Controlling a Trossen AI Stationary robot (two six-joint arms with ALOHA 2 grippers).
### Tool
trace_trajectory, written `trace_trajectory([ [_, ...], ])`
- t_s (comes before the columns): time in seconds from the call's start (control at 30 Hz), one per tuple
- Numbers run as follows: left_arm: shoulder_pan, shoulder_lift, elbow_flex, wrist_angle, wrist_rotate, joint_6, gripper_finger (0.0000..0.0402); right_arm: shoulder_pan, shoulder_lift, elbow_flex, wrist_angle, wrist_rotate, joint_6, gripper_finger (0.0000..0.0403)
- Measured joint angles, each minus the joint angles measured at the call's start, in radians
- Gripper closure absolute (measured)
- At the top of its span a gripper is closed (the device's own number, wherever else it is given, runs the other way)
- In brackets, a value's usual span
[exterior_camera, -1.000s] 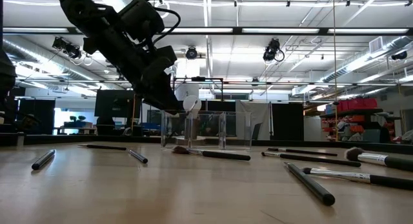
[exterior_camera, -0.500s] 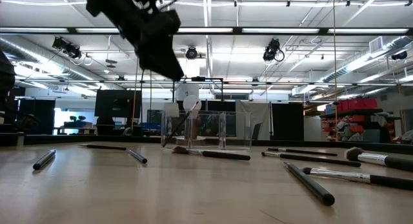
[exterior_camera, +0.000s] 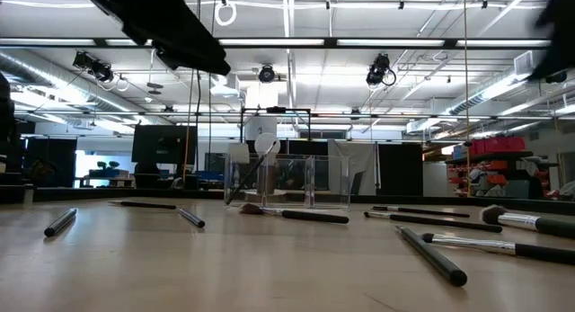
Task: Put items in baskets/containers
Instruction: Put the powder brush into the transparent organizer
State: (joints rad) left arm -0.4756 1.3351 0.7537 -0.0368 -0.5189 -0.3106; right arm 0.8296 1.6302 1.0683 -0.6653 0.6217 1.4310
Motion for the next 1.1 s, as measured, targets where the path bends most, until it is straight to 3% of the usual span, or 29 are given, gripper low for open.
trace_trajectory([
  [0.17, -0.061, 0.04, -0.044, 0.086, -0.085, -0.019, 0.0216, -0.067, 0.001, -0.015, -0.254, -0.107, 0.196, 0.0168],
  [0.57, -0.066, 0.087, -0.062, 0.108, -0.125, -0.063, 0.0216, -0.199, 0.003, -0.23, -0.016, -0.211, 0.195, 0.0184],
  [0.8, -0.066, 0.087, -0.062, 0.108, -0.143, -0.045, 0.0216, -0.219, 0.0, -0.311, 0.107, -0.239, 0.154, 0.0243],
  [1.1, -0.066, 0.087, -0.062, 0.108, -0.143, -0.045, 0.0216, -0.215, -0.004, -0.365, 0.131, -0.226, 0.183, 0.0365],
])
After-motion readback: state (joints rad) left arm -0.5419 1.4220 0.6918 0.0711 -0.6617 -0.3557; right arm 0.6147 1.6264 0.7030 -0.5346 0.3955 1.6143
